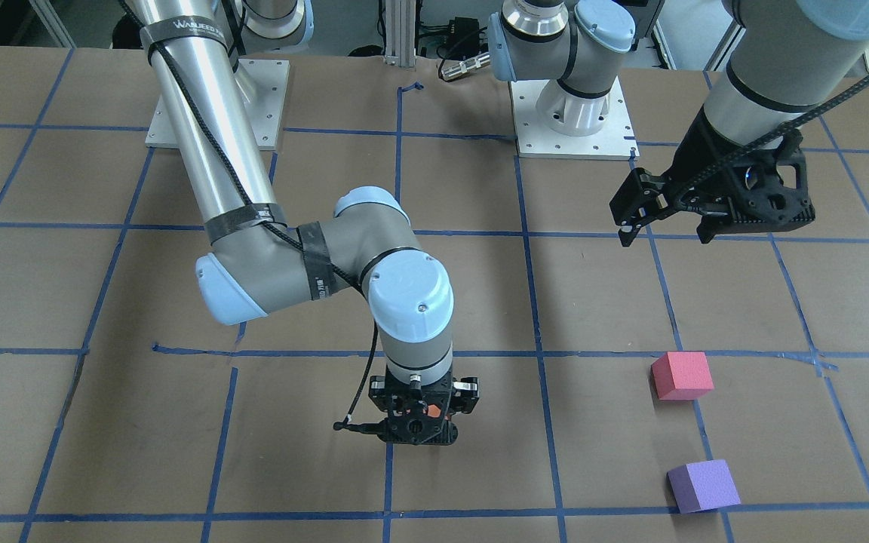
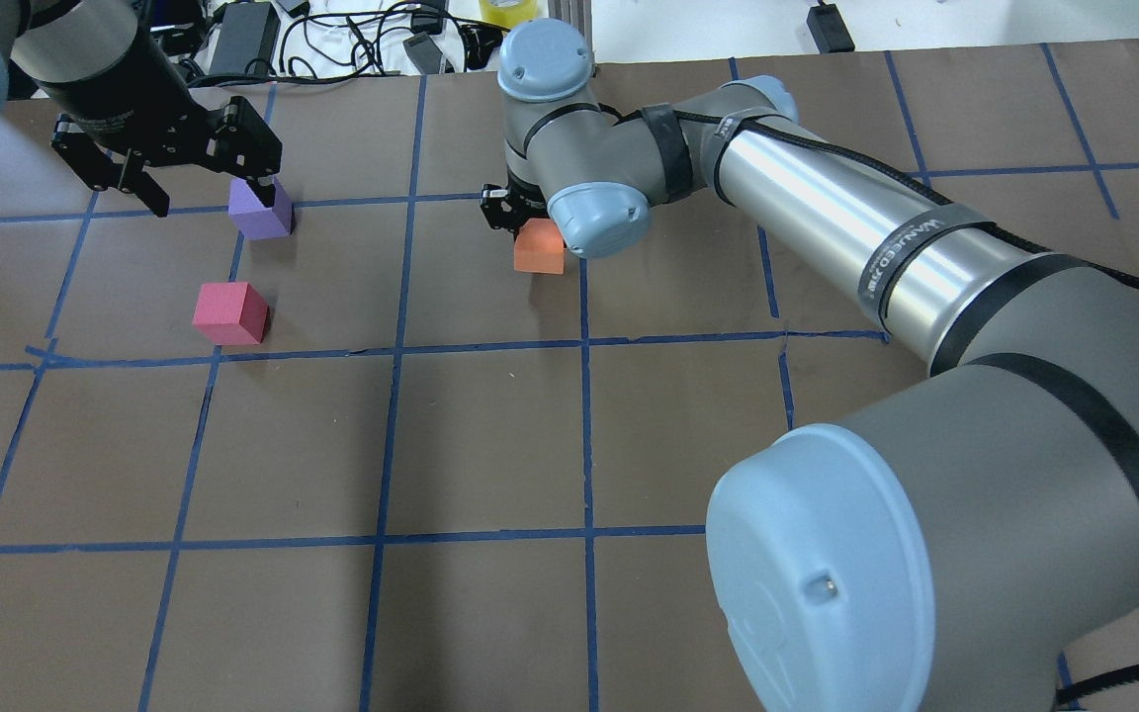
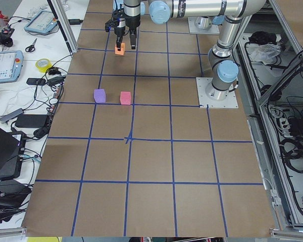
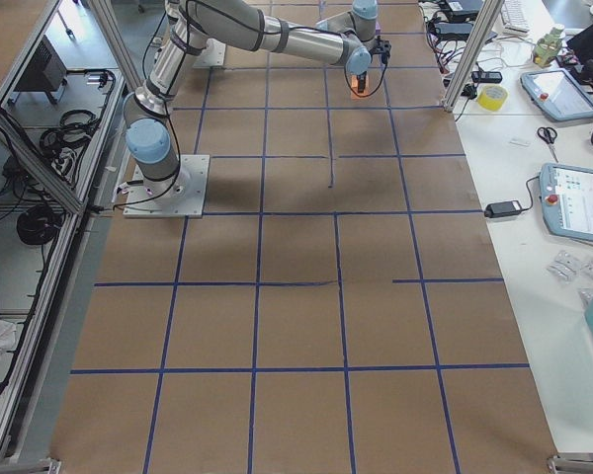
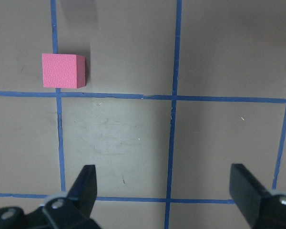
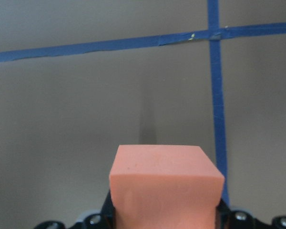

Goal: Arrange blocks in a line
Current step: 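Carry the orange cube with the right gripper toward the table center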

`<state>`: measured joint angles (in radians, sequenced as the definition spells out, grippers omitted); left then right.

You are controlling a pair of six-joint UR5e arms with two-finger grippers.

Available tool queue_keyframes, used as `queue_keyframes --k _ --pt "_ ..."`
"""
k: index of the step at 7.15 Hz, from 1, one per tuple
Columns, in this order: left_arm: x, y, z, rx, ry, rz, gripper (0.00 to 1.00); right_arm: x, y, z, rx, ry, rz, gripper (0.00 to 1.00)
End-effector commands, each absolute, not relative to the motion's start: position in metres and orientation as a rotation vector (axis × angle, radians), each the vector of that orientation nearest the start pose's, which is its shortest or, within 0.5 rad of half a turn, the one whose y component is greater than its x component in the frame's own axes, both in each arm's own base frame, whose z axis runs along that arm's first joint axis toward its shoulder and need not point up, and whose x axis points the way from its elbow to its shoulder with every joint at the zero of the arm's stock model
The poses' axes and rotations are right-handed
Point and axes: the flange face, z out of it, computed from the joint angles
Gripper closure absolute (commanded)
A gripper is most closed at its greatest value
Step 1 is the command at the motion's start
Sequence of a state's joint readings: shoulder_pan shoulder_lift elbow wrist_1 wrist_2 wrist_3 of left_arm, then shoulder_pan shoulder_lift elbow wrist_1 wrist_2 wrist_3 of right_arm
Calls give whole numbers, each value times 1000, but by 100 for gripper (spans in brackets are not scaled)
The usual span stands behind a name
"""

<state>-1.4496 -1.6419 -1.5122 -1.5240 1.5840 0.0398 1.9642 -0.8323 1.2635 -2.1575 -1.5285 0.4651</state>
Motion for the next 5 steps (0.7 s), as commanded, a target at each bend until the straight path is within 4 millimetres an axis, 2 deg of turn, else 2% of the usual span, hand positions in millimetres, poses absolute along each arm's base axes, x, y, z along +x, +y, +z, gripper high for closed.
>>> queue_keyframes --k 1,2,3,5 --pt "-42 -539 483 -199 3123 -42 0 445 -639 215 104 3026 -181 54" --pt "-39 -539 480 -201 3116 -31 0 444 -640 214 111 3028 -180 41" --pt "-38 -539 481 -156 3117 -30 0 444 -640 213 112 3032 -178 3" --pt "-37 -540 481 -153 3118 -35 0 443 -640 213 120 3036 -181 0"
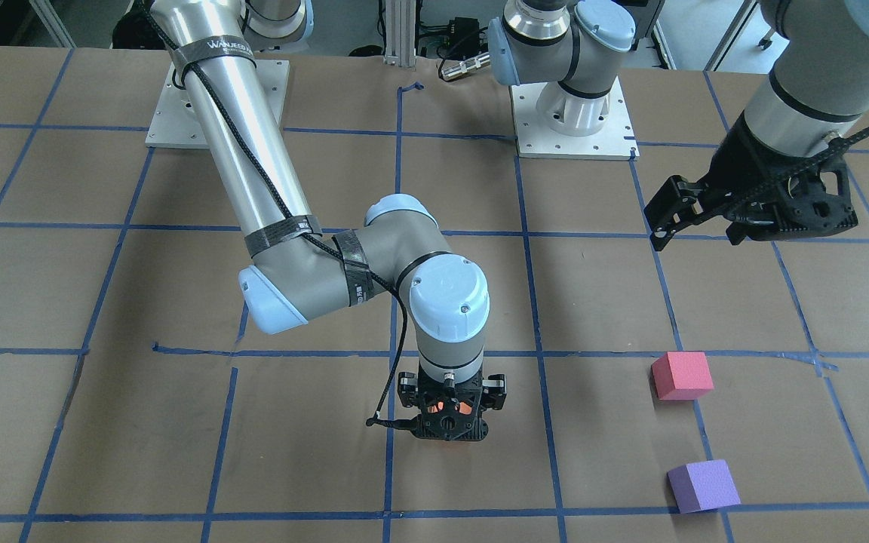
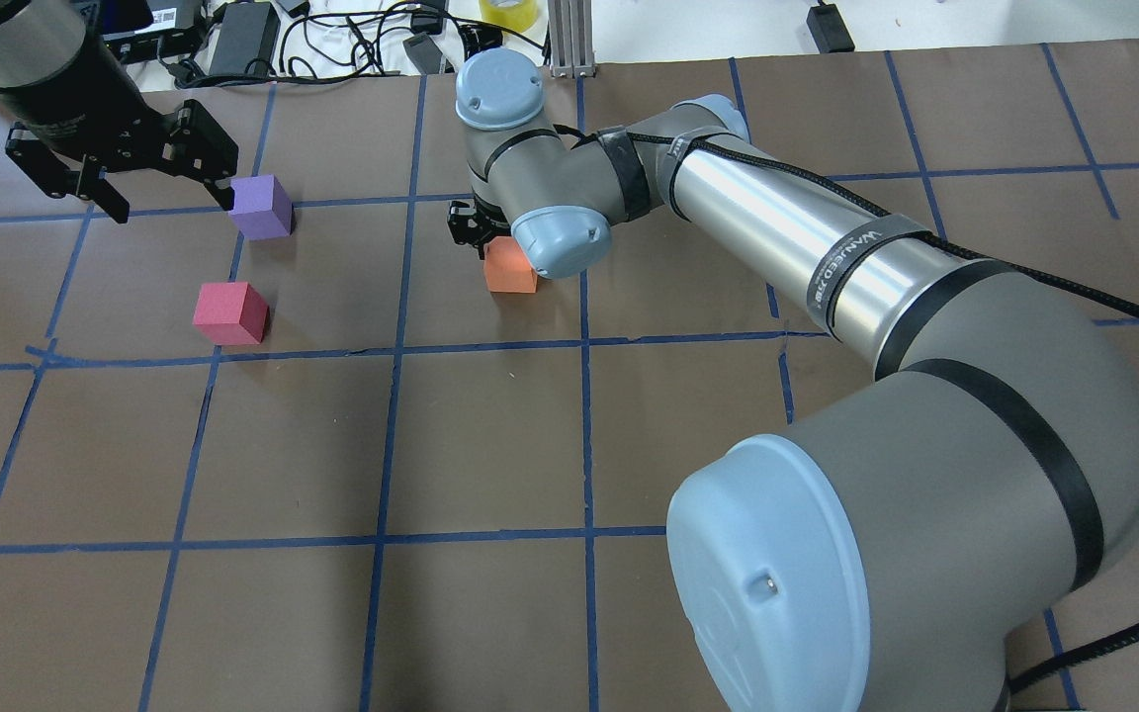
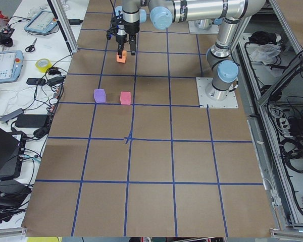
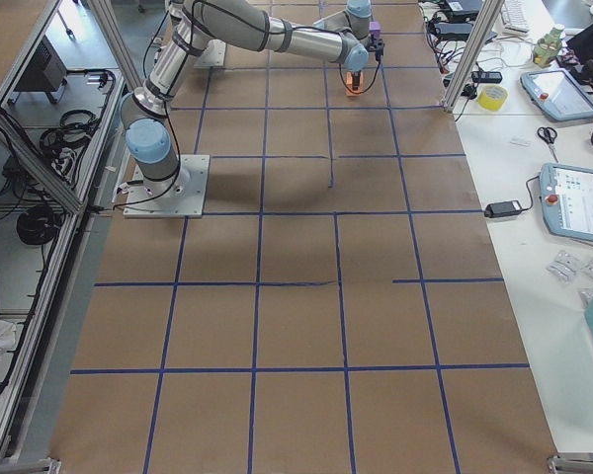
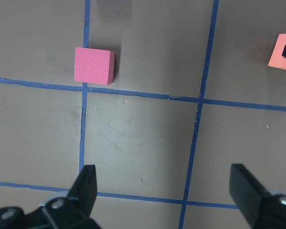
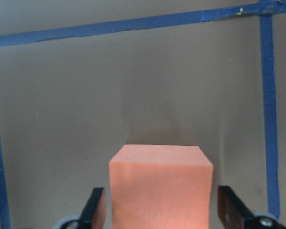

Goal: Arrange blocks in a line
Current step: 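Carry the orange cube with the right gripper toward the table center, then set the orange cube down, open the right gripper and raise it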

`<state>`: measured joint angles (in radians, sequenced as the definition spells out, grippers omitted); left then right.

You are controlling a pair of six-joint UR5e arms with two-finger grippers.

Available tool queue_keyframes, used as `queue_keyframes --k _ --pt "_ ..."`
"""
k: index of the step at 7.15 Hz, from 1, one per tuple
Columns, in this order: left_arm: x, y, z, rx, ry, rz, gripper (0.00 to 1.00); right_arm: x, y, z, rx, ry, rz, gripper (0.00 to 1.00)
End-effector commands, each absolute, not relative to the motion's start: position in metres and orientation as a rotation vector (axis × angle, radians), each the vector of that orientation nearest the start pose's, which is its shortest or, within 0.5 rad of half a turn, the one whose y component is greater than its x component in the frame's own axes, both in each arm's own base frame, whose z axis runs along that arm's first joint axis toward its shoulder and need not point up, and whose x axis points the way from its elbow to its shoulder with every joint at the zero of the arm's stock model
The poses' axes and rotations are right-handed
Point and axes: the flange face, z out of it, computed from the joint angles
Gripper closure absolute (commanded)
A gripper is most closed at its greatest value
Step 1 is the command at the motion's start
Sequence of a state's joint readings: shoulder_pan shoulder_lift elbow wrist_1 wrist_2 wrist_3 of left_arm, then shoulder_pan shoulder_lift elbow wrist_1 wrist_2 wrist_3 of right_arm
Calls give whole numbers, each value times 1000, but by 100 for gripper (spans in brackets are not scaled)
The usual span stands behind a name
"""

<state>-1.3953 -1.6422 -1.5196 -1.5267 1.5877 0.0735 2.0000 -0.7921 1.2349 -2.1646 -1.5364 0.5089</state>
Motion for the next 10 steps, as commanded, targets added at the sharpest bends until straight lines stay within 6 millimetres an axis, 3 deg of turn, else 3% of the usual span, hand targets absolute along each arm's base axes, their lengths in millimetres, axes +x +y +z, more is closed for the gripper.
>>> queue_keyframes --k 1,2,3,5,7,9,10 --pt "-37 -540 481 -153 3118 -32 0 443 -640 217 118 3036 -189 0" --pt "-37 -541 479 -153 3117 -27 0 442 -640 226 113 3034 -204 0" --pt "-38 -540 483 -151 3117 -39 0 438 -638 256 103 3021 -248 0" --pt "-41 -551 460 -137 3121 18 0 394 -624 346 109 3036 -236 0" --pt "-44 -557 458 -153 3124 0 0 328 -588 442 174 3071 -139 0" --pt "-80 -563 455 -96 3120 -60 0 260 -553 505 185 3100 -24 0" --pt "-107 -572 443 -165 3123 -93 0 234 -539 524 219 3109 12 0"
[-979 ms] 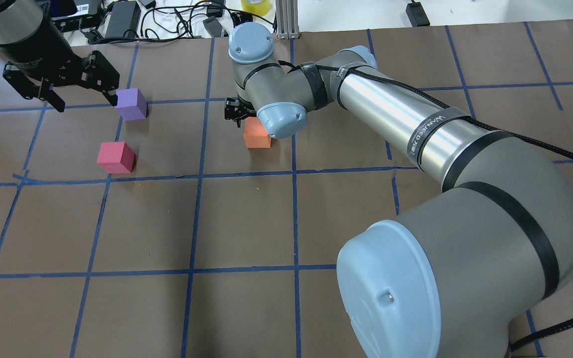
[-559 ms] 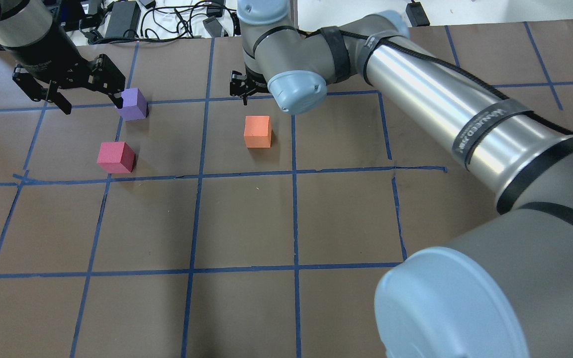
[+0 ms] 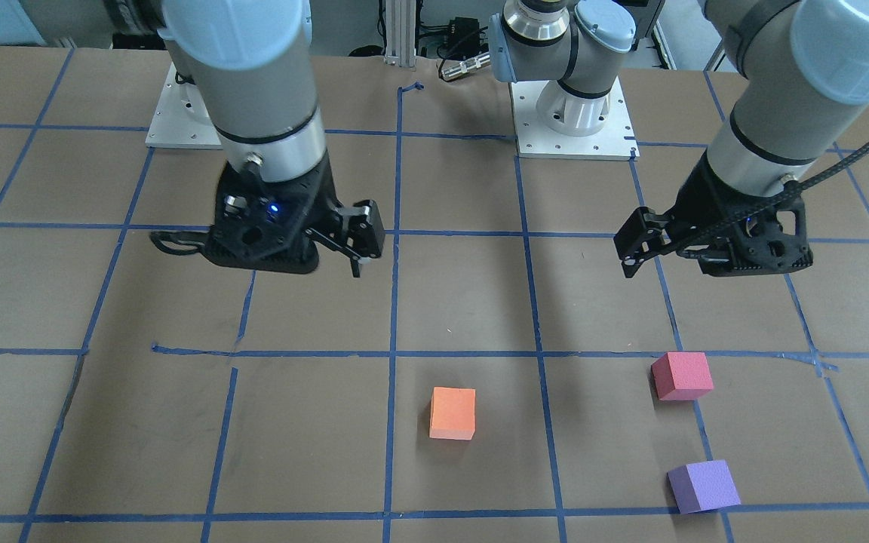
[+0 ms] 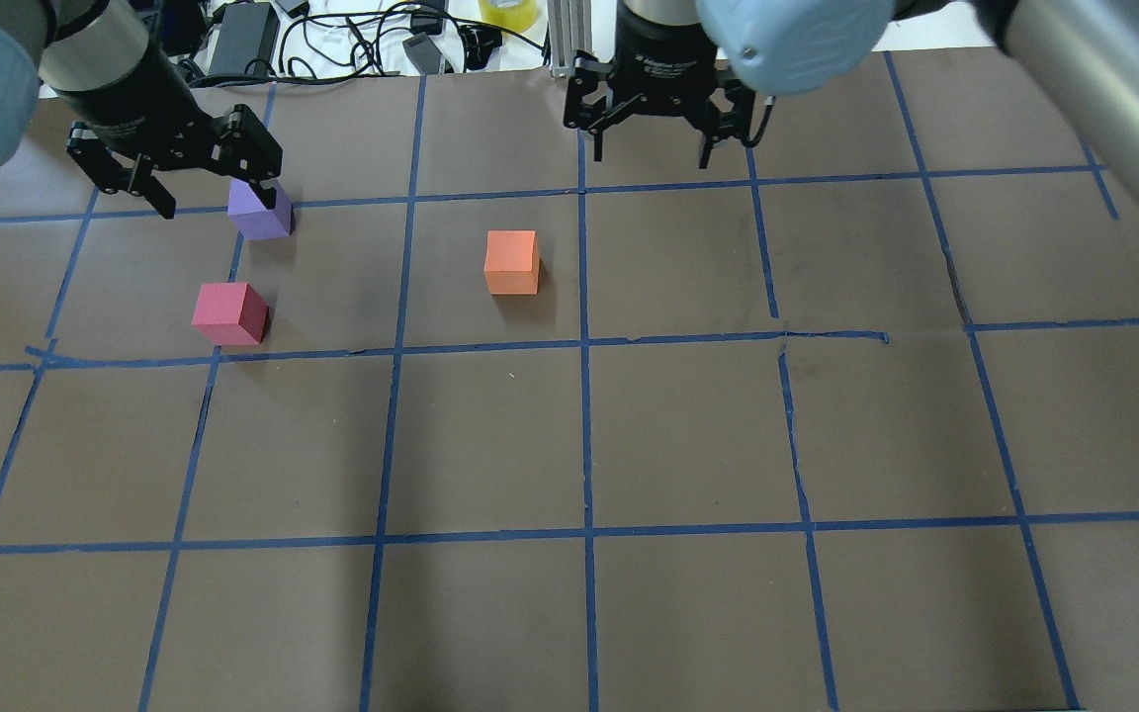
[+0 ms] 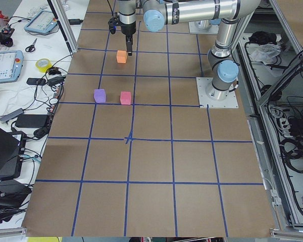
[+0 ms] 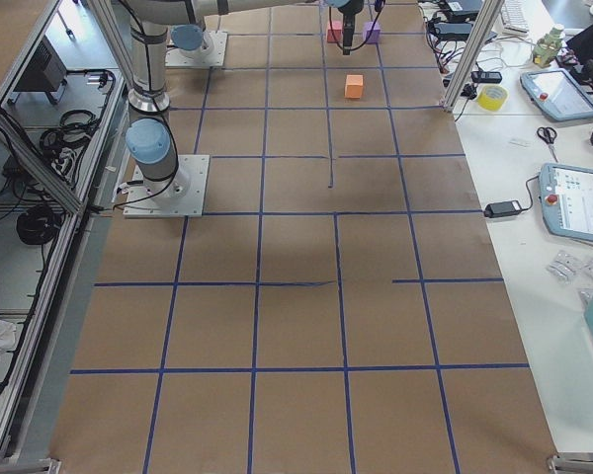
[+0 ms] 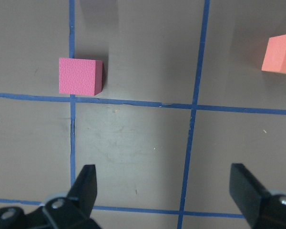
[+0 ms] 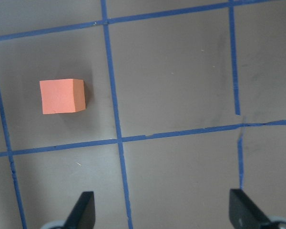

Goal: Arrange blocks in a line
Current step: 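Set the orange cube down, open the right gripper and raise it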

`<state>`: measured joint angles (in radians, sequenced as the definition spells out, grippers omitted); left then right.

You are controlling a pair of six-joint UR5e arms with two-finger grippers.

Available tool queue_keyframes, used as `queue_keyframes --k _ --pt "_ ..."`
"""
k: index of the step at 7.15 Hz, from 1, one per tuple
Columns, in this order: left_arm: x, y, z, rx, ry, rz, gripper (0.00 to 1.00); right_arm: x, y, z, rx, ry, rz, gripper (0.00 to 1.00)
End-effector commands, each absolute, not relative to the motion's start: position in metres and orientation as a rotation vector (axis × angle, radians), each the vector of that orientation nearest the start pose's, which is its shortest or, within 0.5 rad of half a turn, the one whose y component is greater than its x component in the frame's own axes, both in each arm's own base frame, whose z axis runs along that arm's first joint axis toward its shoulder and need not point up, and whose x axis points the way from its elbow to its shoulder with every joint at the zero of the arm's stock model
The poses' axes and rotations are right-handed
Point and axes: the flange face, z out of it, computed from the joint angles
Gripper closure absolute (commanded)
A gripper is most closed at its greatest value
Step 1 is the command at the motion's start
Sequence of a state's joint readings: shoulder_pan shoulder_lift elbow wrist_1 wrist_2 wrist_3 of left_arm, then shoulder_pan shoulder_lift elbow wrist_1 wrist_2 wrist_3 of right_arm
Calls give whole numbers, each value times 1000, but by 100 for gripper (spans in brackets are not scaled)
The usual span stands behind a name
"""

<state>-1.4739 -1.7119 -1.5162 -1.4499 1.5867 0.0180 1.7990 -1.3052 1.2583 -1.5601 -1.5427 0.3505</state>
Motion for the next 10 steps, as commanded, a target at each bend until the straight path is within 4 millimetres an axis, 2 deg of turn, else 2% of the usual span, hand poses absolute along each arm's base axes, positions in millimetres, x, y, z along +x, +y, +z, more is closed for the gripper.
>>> queue_keyframes --k 1,2,3,4,5,6,8,9,10 --pt "-126 -586 424 -147 3128 -116 0 215 -526 533 194 3115 19 0" --pt "-151 -597 407 -105 3133 -161 0 201 -514 546 193 3110 -16 0" --pt "-171 -610 393 -87 3142 -202 0 192 -508 543 167 3113 -11 0" --pt "-184 -623 376 -81 3167 -214 0 191 -503 531 162 3112 -18 2" --pt "-210 -629 353 -52 3172 -199 0 190 -494 526 161 3106 -67 2" --pt "-229 -635 334 -83 3169 -253 0 189 -497 526 157 3092 -169 0" --pt "-246 -644 320 -54 3175 -328 0 181 -503 531 137 3088 -233 0" --pt "-251 -645 311 -48 3169 -312 0 164 -509 529 175 3087 -225 0" --pt "-257 -647 303 -133 3172 -342 0 156 -511 530 160 3083 -224 0"
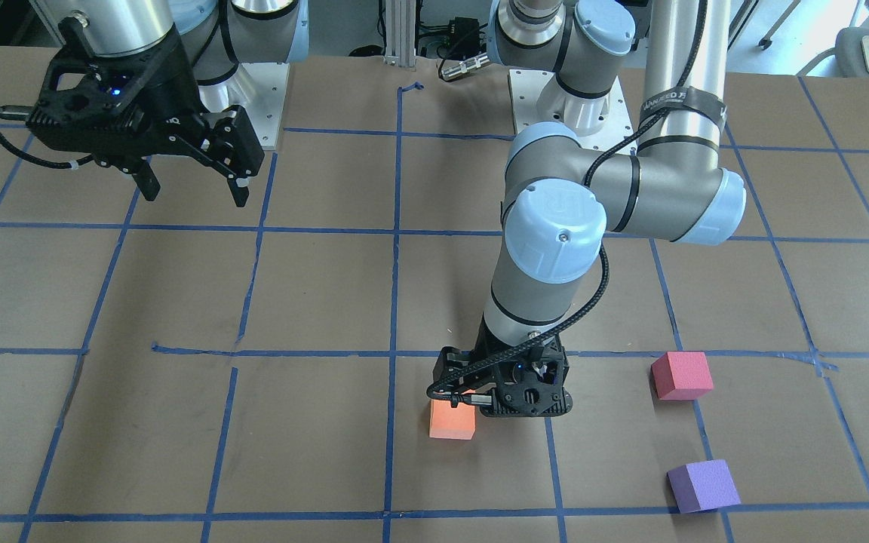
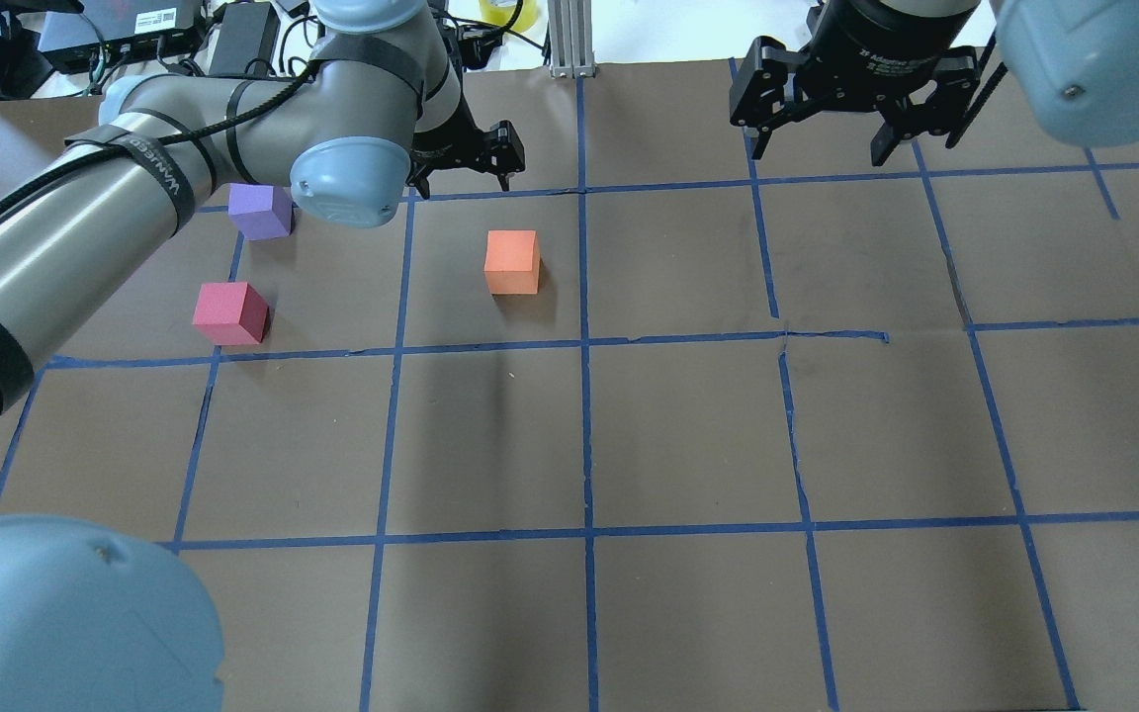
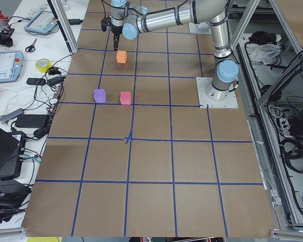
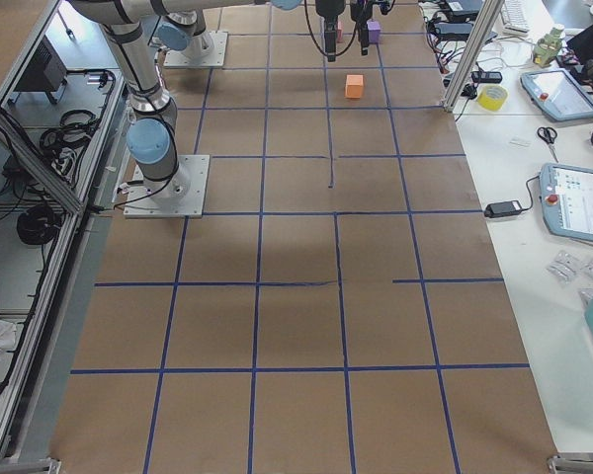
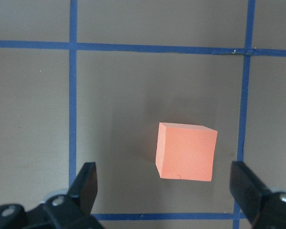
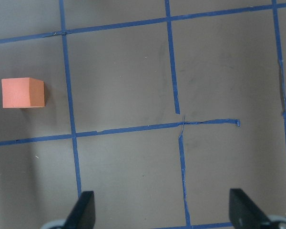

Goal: Arrange blocks in a line
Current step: 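Lower the left gripper onto the orange cube and close it while the right arm withdraws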

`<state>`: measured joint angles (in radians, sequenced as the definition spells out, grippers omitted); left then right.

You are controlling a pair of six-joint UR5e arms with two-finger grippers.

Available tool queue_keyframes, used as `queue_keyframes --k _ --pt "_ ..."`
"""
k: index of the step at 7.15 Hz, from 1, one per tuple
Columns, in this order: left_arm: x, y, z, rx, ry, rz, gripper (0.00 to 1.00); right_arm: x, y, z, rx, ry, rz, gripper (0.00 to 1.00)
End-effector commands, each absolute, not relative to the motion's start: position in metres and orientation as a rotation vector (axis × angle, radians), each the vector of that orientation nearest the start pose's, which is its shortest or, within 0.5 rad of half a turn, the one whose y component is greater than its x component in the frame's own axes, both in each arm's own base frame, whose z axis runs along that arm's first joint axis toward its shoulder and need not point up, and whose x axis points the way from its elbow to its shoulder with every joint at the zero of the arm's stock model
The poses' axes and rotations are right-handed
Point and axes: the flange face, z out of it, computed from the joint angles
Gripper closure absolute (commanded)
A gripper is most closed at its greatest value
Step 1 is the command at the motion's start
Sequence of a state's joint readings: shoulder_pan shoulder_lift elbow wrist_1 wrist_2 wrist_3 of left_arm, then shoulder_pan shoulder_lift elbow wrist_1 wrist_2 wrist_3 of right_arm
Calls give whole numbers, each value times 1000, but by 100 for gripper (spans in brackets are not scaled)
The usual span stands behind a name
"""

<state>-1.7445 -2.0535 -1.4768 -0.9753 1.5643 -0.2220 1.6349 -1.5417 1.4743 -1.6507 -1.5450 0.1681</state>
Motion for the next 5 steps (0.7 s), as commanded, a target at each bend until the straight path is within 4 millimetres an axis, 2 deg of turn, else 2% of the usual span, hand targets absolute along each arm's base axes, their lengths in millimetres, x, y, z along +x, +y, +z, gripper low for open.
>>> queue_keyframes --k 1,2,4,5 --pt "-266 -650 281 -201 3175 -338 0 157 -510 531 156 3078 -231 0" --pt "-270 -655 258 -190 3179 -317 0 157 -510 530 157 3082 -227 0" --pt "-277 -651 213 -171 3191 -238 0 157 -510 530 157 3081 -226 0" --pt "-285 -652 199 -160 3210 -246 0 157 -510 529 157 3079 -224 0"
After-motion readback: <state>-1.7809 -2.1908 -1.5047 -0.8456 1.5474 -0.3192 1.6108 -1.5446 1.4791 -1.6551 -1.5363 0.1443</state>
